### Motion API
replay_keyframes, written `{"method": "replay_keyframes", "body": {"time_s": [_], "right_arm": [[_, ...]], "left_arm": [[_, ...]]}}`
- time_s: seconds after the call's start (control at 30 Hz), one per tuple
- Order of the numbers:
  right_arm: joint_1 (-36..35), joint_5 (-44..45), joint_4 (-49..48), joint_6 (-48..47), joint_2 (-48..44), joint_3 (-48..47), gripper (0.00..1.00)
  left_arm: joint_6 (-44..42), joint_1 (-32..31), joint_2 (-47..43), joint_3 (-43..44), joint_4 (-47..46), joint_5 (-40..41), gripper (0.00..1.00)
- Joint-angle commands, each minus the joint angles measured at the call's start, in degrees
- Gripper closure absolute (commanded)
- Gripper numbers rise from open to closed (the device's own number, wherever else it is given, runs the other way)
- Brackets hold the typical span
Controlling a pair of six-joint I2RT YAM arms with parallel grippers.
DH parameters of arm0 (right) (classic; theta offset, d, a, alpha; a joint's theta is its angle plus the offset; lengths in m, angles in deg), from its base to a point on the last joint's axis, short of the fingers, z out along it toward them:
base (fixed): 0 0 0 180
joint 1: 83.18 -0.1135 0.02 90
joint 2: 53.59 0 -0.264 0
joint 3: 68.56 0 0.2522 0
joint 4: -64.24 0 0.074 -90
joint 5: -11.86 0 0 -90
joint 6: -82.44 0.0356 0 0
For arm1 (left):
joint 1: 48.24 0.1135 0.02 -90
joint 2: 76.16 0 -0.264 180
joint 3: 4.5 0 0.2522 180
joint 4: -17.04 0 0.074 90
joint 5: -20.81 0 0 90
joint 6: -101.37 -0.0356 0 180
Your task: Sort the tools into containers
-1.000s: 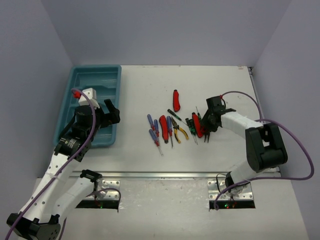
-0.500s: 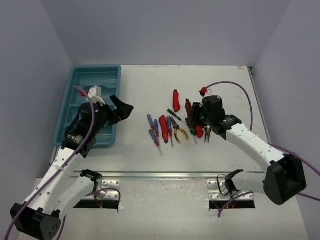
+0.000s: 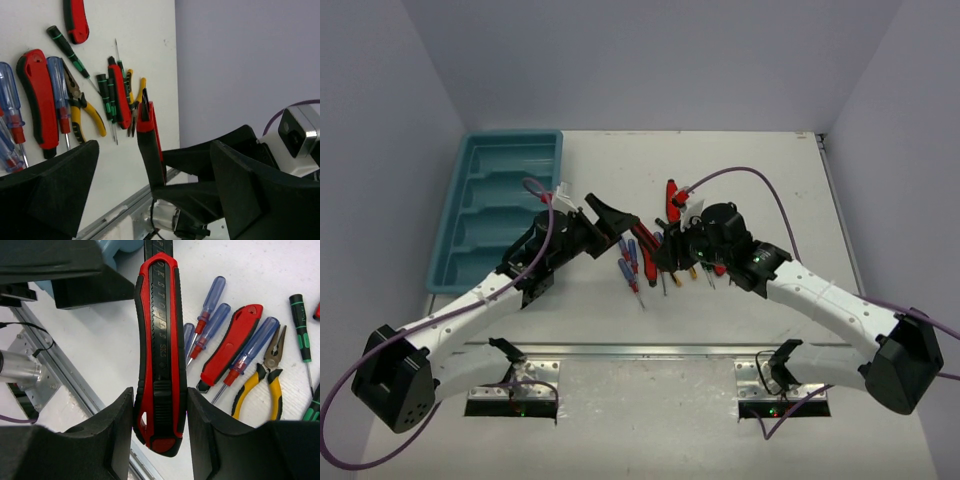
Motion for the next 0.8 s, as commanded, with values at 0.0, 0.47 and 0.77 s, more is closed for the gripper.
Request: {"method": "replay_keyframes", "body": {"time_s": [0.0, 0.47, 0.77], "right_arm": [[-2.1, -2.5, -6.2, 0.1, 1.5, -4.8, 1.00], [-4.0, 0.0, -9.7, 2.9, 5.8, -7.3, 0.78], [-0.8, 21.9, 3.5, 7.2, -1.7, -4.9, 0.01]], "left_arm": [[3.5, -2.5, 2.1, 2.8, -5.9, 3.7, 0.17], [1.4, -4.1, 2.7, 8.5, 4.0, 9.6, 1.00], [-0.7, 25.0, -4.0, 9.3, 35.0, 15.9, 1.00]]}}
